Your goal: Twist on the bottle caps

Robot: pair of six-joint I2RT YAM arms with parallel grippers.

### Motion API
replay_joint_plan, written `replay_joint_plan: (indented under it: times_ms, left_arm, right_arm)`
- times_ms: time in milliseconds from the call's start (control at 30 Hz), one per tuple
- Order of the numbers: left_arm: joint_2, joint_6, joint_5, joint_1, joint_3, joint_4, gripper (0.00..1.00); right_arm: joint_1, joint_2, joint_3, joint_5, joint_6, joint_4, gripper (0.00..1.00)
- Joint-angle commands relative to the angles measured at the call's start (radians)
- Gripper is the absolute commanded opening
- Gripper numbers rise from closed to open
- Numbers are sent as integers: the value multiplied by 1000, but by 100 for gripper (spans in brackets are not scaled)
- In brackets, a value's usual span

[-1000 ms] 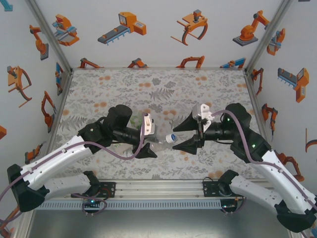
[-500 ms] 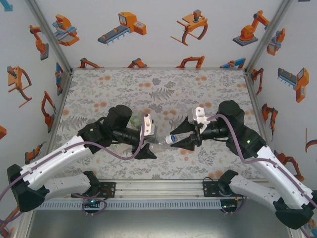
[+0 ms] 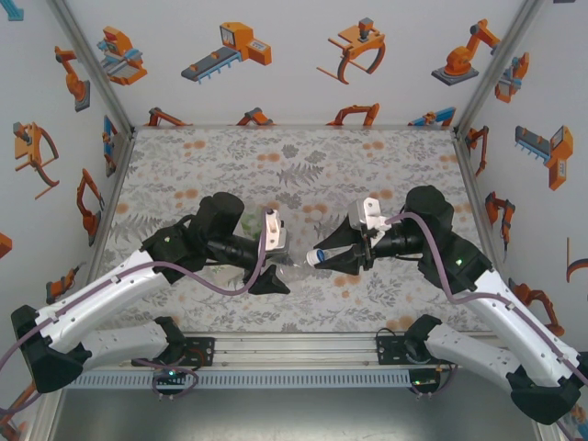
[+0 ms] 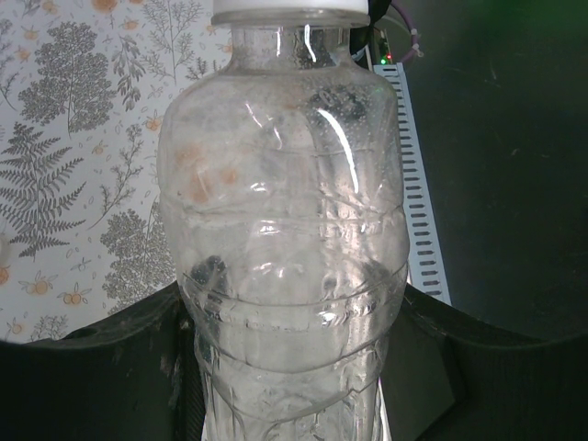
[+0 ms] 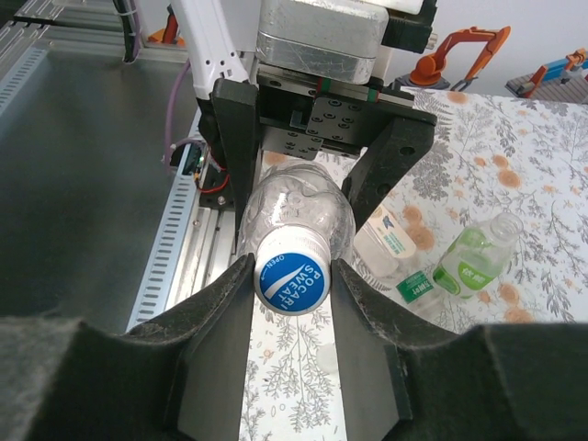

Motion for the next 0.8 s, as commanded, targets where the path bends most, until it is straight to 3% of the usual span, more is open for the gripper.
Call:
replay_joint_plan:
  times_ms: [0, 133, 233, 567, 767]
  left_arm:
    - [3, 21, 26, 0, 37, -11, 0]
    - [3, 21, 24, 0, 36, -11, 0]
    - [-2, 24, -14, 0, 30, -9, 0]
    - [-24, 11, -289, 0, -37, 84, 0]
    - [3, 3, -411, 0, -54, 126, 0]
  right_arm:
    - [1, 0, -7, -31, 8, 35, 33]
    - [1, 2, -7, -27, 30, 32, 13]
    - [1, 16, -2, 46, 146, 35, 0]
    - [1, 9, -103, 593, 1003, 55, 0]
    - [1, 44, -124, 683, 1453, -77, 0]
